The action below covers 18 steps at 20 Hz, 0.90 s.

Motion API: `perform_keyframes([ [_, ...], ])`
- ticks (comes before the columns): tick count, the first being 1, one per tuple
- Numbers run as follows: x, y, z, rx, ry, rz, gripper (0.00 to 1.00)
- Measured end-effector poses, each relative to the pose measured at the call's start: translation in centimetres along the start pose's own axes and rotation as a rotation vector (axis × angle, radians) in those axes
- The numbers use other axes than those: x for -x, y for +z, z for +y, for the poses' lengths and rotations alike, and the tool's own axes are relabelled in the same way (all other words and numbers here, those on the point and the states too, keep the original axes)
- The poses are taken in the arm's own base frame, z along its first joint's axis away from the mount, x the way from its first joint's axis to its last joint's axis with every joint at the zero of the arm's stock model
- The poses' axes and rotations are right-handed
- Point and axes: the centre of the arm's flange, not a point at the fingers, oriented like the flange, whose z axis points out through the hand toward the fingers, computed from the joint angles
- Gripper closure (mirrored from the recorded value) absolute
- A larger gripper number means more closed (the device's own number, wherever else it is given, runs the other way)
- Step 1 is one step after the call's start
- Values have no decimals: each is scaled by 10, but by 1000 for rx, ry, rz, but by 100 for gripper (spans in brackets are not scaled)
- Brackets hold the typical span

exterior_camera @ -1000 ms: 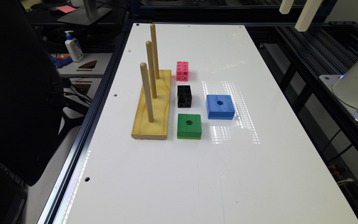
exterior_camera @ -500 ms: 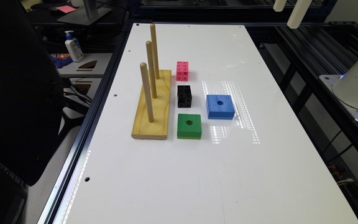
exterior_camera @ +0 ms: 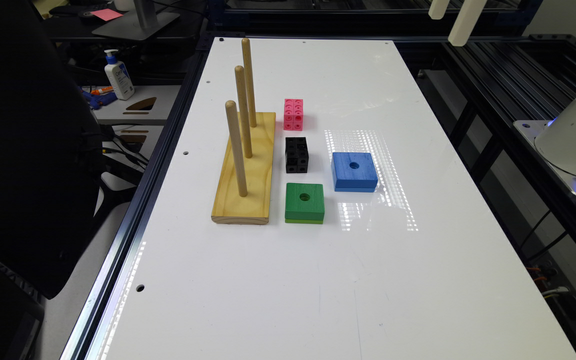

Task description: Pick up pink block.

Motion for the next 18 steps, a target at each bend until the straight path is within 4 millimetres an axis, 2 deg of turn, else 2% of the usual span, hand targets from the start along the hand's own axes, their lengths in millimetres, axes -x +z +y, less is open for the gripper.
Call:
perform_keyframes([
  [8, -18, -2, -3, 4, 0, -6, 0],
  [18, -31, -2, -10, 8, 1, -13, 0],
])
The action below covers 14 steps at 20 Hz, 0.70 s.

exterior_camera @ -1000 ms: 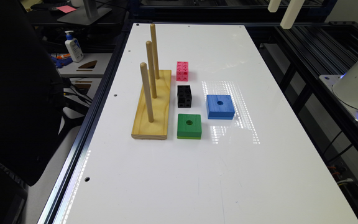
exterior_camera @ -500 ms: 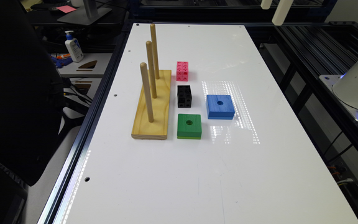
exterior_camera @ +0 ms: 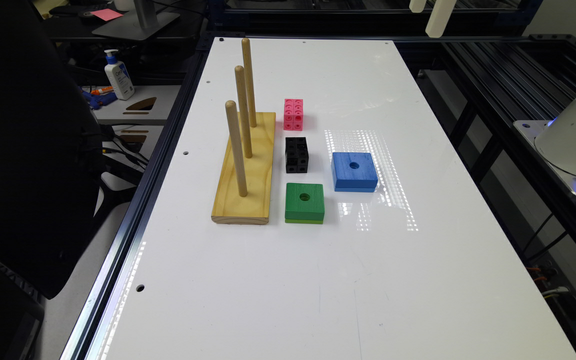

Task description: Pick up pink block.

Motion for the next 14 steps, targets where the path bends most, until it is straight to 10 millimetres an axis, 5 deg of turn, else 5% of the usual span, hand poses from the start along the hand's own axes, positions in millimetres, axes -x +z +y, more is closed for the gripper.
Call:
perform_keyframes([
  [14, -23, 1, -5, 1, 2, -3, 0],
])
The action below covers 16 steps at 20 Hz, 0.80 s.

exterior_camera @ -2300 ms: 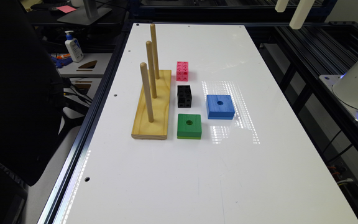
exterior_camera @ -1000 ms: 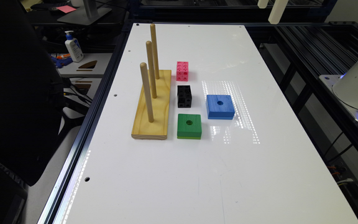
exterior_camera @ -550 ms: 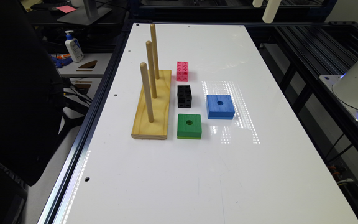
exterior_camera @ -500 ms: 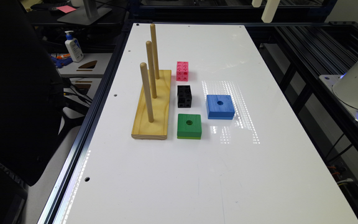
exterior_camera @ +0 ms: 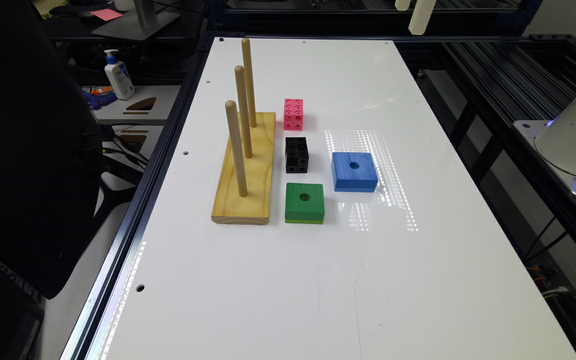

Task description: Pick up pink block.

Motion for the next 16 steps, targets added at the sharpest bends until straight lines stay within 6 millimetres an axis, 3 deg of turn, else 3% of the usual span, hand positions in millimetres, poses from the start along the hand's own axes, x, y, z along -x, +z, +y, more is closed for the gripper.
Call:
perform_keyframes([
  [16, -25, -1, -3, 2, 1, 1, 0],
])
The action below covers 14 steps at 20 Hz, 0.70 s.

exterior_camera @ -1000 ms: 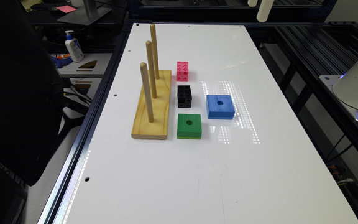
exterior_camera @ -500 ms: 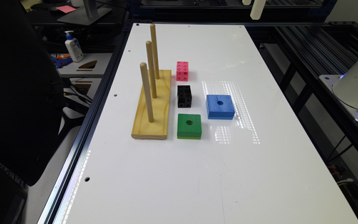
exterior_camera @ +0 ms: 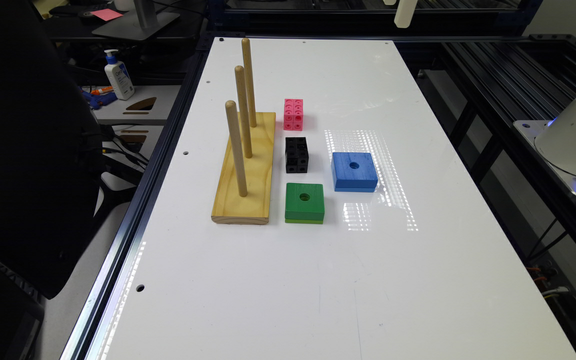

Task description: Pick up pink block.

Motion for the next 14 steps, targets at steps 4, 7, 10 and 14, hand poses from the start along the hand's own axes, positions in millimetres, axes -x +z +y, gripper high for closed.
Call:
perform_keyframes([
  [4, -10, 1, -5, -1, -1, -1, 0],
  [7, -17, 3, -9, 0, -2, -4, 0],
  [10, -21, 4, -12, 1, -2, -6, 0],
  [14, -23, 5, -14, 2, -3, -8, 0],
])
